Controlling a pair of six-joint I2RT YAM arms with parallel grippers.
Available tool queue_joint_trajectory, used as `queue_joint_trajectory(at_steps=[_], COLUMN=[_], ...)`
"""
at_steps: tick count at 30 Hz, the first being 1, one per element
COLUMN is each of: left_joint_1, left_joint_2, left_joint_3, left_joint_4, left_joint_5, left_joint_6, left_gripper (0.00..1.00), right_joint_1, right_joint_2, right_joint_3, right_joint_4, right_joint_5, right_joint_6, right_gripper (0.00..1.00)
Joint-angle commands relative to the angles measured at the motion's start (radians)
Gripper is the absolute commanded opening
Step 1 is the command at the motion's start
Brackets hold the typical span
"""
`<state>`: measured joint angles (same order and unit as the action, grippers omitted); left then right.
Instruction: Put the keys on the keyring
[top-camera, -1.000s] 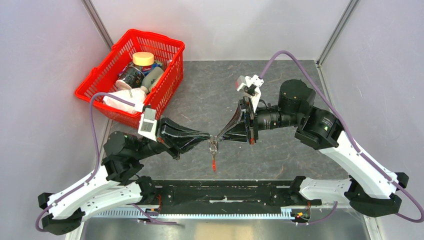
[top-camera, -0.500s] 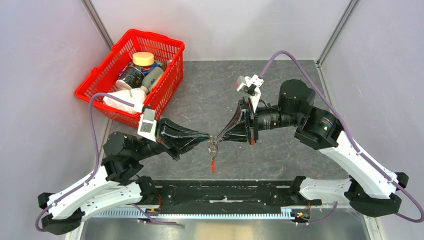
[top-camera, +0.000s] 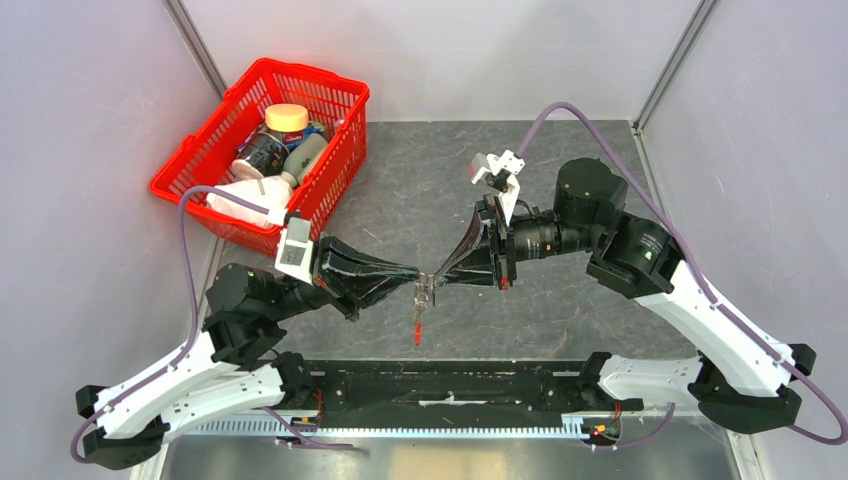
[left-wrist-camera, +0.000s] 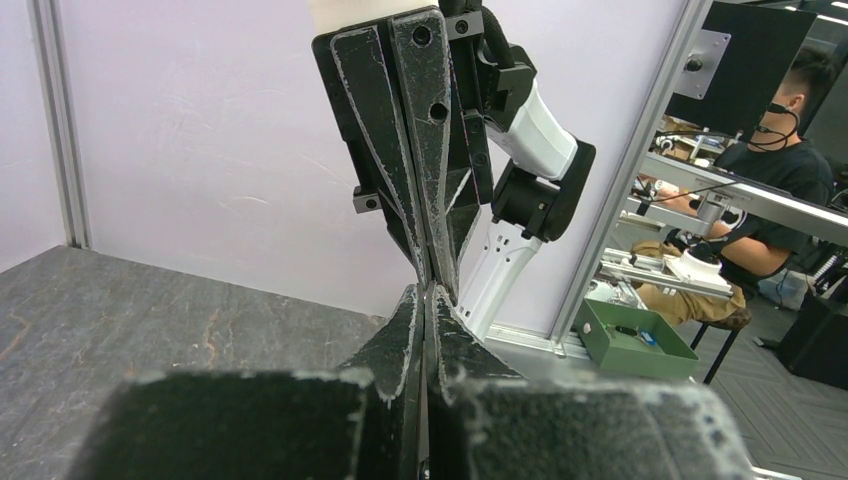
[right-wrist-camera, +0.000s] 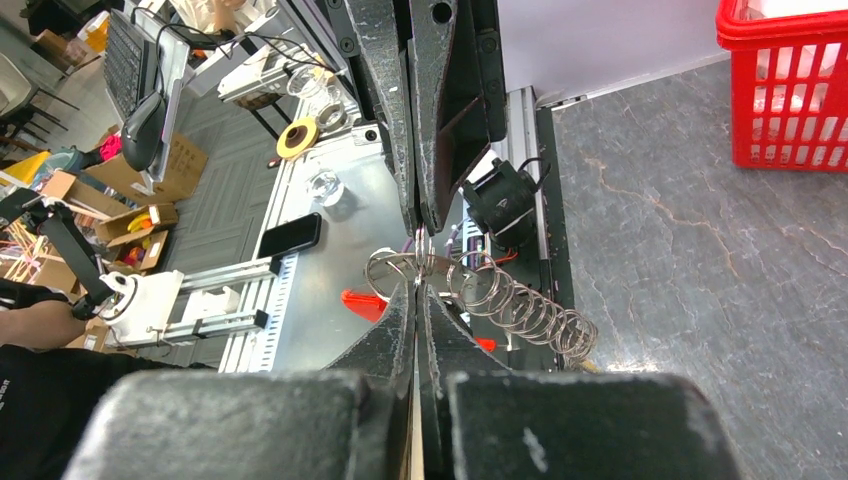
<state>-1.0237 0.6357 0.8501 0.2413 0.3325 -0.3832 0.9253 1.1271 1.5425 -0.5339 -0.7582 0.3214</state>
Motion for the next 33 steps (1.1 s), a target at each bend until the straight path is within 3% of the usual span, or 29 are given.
queue_joint_trajectory(at_steps=[1,4,10,15,33], left_joint_1=[0.004,0.004,0.004,0.004,0.004], left_joint_2=[-0.008,-0.008,-0.01,-0.015,-0.026], left_joint_3=[0.023,0.023,0.023,0.018,0.015], left_joint_4=[0.058,0.057,0.057,0.057,0.06], left_joint_5=[-0.069,-0.069,-0.067,-0.069,-0.059], left_joint_6=[0.049,0.049,0.05,0.05,0.04], left_gripper=[0.02,0.02,0.02,0.02,0.02], right_joint_1=[0.008,0.008,0.009,0.008,0.009], right_joint_2=[-0.015,-0.016,-0.024,-0.027,0.062], right_joint_3=[-0.014,-0.025,-0.015,0.005,0.141], right_joint_4=[0.012,0.023,0.029,0.026,-0.083], right_joint_5=[-0.085,-0.086,-0.072,-0.049,0.05], right_joint_6=[0.008,0.016,0.021,0.008,-0.123], right_gripper=[0.01,0.02,0.22,0.31,0.39])
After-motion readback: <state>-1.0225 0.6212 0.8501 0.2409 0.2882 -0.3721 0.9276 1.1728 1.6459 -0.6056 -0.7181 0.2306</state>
